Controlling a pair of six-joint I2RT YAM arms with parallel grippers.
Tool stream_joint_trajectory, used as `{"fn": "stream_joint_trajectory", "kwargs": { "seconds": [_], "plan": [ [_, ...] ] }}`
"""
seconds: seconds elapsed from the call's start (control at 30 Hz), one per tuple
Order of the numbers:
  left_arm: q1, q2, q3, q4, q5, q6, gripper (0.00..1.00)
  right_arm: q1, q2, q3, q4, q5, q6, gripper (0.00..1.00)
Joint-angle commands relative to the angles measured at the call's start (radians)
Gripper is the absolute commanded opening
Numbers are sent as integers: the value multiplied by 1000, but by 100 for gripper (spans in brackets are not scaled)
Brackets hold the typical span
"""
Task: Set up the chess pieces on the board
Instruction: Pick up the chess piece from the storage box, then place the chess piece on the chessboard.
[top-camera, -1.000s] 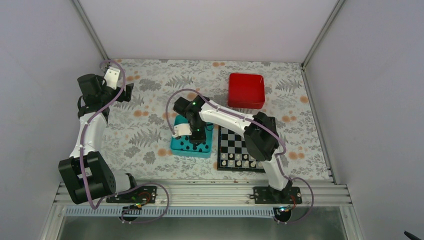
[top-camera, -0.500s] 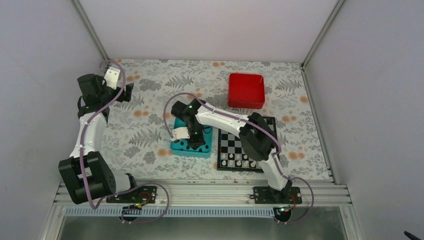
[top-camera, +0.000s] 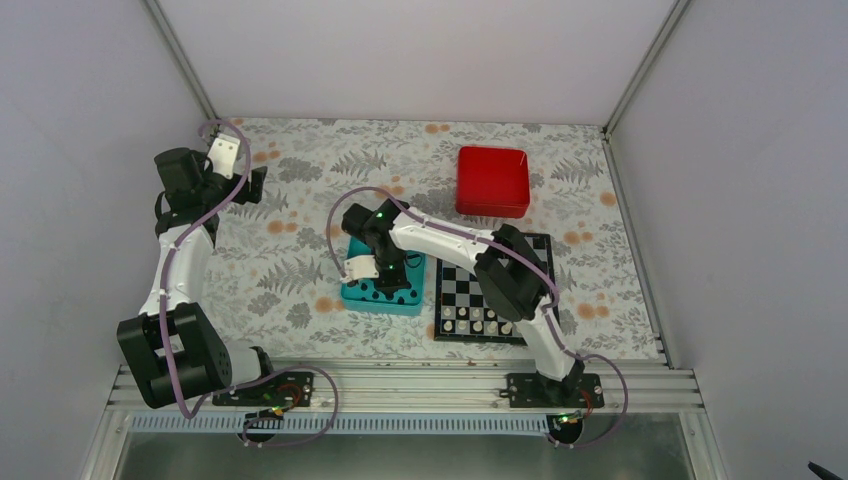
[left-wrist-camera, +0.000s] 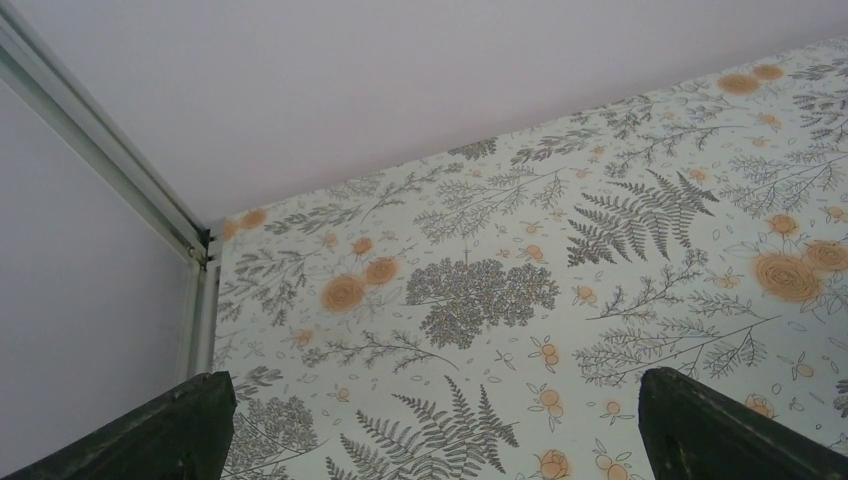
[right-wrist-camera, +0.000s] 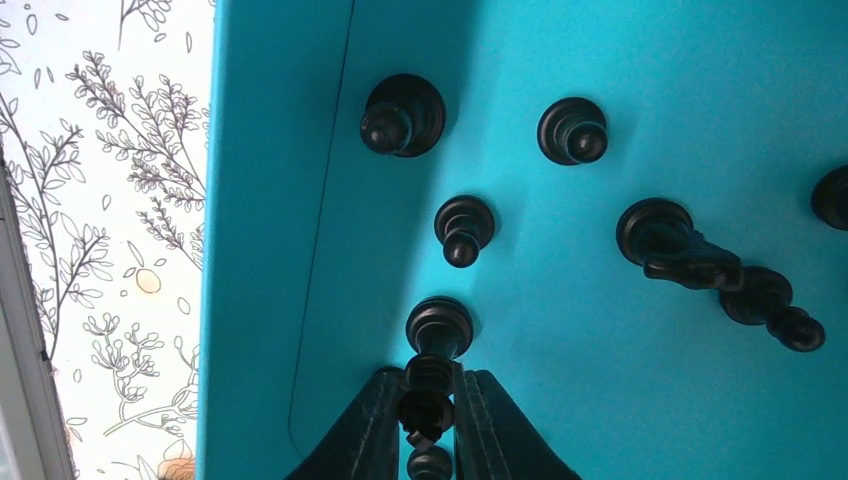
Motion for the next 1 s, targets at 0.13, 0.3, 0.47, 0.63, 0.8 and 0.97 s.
{"fn": "stream_joint_trajectory", "kwargs": {
  "seconds": [0.13, 0.3, 0.47, 0.63, 0.8, 0.97],
  "plan": [
    [12, -13, -2, 10, 24, -1, 100, -4, -39, -1, -3, 6, 14, 11],
    [14, -12, -1, 10, 26, -1, 100, -60, -118, 39, -27, 54, 30, 11],
    [14, -13, 3, 9, 28, -2, 100, -172, -207, 68, -60, 87, 32, 11],
    [16, -13, 4, 7, 29, -2, 100, -379, -295, 68, -89, 76, -2, 11],
    [16, -10, 4, 9, 31, -4, 100, -598, -380, -10, -88, 31, -50, 12],
    [16, -7, 6, 10, 38, -4, 100, -749, -422, -153, -49, -7, -98, 12]
  ]
}}
